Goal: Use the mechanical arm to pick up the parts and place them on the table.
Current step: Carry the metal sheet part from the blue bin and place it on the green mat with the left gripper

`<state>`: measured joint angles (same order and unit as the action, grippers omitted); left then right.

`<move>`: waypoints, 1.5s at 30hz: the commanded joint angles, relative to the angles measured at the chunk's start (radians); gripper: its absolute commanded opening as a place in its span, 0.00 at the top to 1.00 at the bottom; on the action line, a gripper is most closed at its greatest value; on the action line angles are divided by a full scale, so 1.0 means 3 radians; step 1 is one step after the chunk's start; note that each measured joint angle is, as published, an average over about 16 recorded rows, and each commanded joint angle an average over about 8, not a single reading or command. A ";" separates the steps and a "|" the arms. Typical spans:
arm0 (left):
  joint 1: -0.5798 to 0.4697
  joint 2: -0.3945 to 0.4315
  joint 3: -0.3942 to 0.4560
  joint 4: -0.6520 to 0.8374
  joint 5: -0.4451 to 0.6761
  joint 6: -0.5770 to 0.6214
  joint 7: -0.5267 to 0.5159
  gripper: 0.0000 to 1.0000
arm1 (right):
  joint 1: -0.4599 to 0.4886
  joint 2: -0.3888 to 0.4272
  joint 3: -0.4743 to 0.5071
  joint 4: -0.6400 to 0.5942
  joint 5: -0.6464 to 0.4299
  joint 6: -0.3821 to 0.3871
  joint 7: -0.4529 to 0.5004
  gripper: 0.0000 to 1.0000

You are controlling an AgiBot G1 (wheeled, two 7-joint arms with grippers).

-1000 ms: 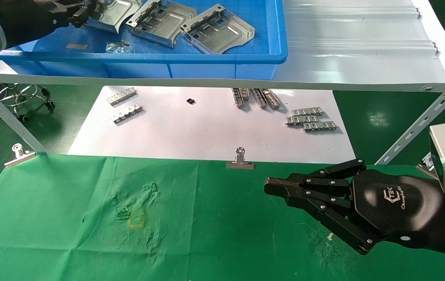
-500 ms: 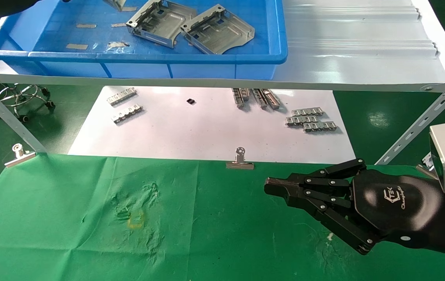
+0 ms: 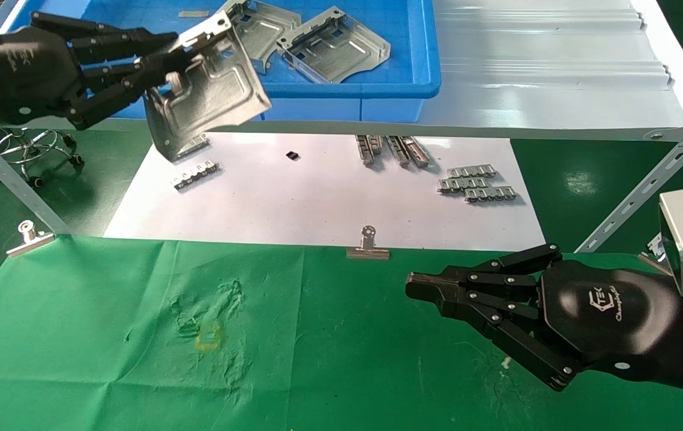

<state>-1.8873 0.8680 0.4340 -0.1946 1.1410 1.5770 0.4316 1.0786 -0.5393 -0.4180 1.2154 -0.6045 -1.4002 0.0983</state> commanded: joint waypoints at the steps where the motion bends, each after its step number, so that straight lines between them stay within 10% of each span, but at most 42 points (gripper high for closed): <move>1: 0.0056 -0.0056 0.0034 -0.0044 0.0031 0.0060 0.0104 1.00 | 0.0000 0.0000 0.0000 0.0000 0.0000 0.0000 0.0000 1.00; 20: 0.0983 -0.0462 0.0713 -0.0797 -0.0013 0.0037 0.0968 1.00 | 0.0000 0.0000 0.0000 0.0000 0.0000 0.0000 0.0000 1.00; 42: 0.0962 -0.0025 0.1166 -0.0135 0.0133 -0.0113 0.1911 1.00 | 0.0000 0.0000 0.0000 0.0000 0.0000 0.0000 0.0000 1.00; 45: 0.0933 0.0020 0.1188 0.0001 0.0173 -0.0158 0.2019 0.80 | 0.0000 0.0000 0.0000 0.0000 0.0000 0.0000 0.0000 1.00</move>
<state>-1.6055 0.8729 0.7879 -0.2000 1.1885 1.5322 1.0330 1.0786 -0.5393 -0.4180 1.2154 -0.6045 -1.4002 0.0983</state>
